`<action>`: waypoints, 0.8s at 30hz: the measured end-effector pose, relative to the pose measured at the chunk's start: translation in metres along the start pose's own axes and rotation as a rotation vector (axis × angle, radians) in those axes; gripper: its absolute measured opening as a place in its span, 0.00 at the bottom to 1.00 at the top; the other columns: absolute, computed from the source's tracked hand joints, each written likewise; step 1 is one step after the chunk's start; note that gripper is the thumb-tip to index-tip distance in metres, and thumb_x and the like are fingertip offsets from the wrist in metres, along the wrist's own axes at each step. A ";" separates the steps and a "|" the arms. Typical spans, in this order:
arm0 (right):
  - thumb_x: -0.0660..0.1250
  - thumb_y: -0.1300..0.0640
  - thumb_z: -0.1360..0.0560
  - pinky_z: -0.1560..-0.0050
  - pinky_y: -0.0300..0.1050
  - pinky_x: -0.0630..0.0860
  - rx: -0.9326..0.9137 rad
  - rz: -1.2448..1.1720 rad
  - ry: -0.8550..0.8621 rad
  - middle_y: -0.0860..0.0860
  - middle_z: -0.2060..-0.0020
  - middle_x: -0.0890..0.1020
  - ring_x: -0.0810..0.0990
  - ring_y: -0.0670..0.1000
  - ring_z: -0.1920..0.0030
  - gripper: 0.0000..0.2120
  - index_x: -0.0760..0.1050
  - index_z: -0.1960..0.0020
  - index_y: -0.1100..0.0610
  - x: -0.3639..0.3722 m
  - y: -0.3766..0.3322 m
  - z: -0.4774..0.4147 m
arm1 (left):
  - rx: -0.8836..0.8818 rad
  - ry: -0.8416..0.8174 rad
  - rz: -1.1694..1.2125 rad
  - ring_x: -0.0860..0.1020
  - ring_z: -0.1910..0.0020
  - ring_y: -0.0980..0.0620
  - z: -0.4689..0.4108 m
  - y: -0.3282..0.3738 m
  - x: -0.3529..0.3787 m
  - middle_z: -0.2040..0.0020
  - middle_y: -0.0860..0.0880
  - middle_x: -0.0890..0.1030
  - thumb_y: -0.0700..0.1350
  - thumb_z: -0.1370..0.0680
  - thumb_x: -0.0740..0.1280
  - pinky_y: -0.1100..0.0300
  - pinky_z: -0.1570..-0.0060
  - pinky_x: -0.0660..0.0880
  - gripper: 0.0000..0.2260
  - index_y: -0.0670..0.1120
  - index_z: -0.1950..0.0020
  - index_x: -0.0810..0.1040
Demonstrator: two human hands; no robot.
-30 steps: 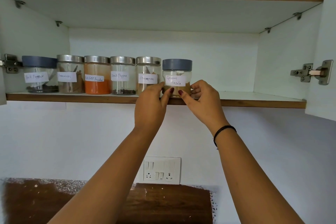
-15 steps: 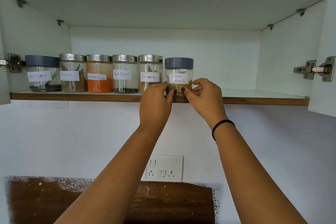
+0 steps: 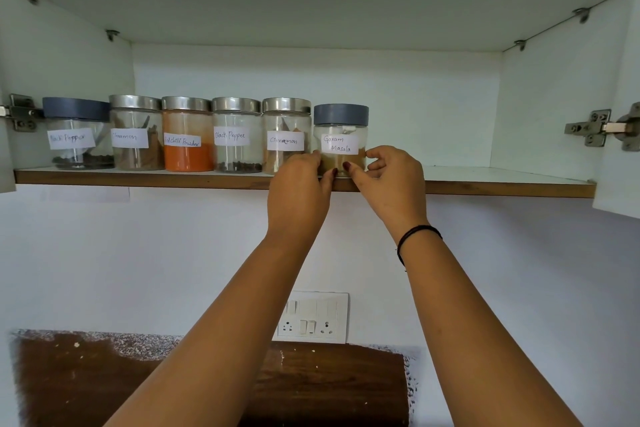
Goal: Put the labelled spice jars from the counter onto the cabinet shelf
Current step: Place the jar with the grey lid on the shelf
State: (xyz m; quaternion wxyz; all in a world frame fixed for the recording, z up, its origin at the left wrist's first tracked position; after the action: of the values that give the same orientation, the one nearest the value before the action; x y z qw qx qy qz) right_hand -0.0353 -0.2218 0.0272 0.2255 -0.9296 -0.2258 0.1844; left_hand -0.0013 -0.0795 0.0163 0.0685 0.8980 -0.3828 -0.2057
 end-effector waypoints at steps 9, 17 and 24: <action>0.73 0.42 0.28 0.53 0.43 0.79 0.014 0.051 0.052 0.54 0.50 0.83 0.82 0.52 0.53 0.23 0.79 0.42 0.58 0.005 -0.004 0.002 | 0.009 0.043 0.057 0.81 0.54 0.51 0.005 -0.001 0.001 0.50 0.48 0.83 0.48 0.20 0.67 0.60 0.54 0.79 0.09 0.45 0.44 0.81; 0.73 0.44 0.28 0.54 0.47 0.82 -0.029 0.052 0.083 0.54 0.52 0.83 0.81 0.52 0.54 0.20 0.79 0.47 0.59 0.007 -0.002 0.006 | -0.001 0.052 0.072 0.82 0.52 0.50 0.007 -0.001 -0.001 0.47 0.47 0.84 0.49 0.20 0.67 0.57 0.50 0.80 0.12 0.45 0.41 0.81; 0.71 0.40 0.28 0.57 0.42 0.79 0.001 -0.039 0.003 0.51 0.56 0.82 0.80 0.50 0.57 0.20 0.81 0.50 0.57 -0.003 -0.004 0.007 | -0.025 0.078 0.157 0.82 0.53 0.52 0.009 0.001 -0.007 0.47 0.48 0.85 0.48 0.20 0.67 0.60 0.52 0.78 0.11 0.46 0.41 0.83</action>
State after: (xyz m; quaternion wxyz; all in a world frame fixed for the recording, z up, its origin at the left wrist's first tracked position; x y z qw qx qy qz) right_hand -0.0420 -0.2175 0.0245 0.2300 -0.9252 -0.2434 0.1786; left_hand -0.0102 -0.0754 0.0107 0.1105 0.8717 -0.4464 -0.1692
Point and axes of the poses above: each hand's wrist, its own z-axis away from the middle knuckle, its own x-axis out of the palm, y = z × x, the point moved 2 cm from there along -z, towards the middle knuckle
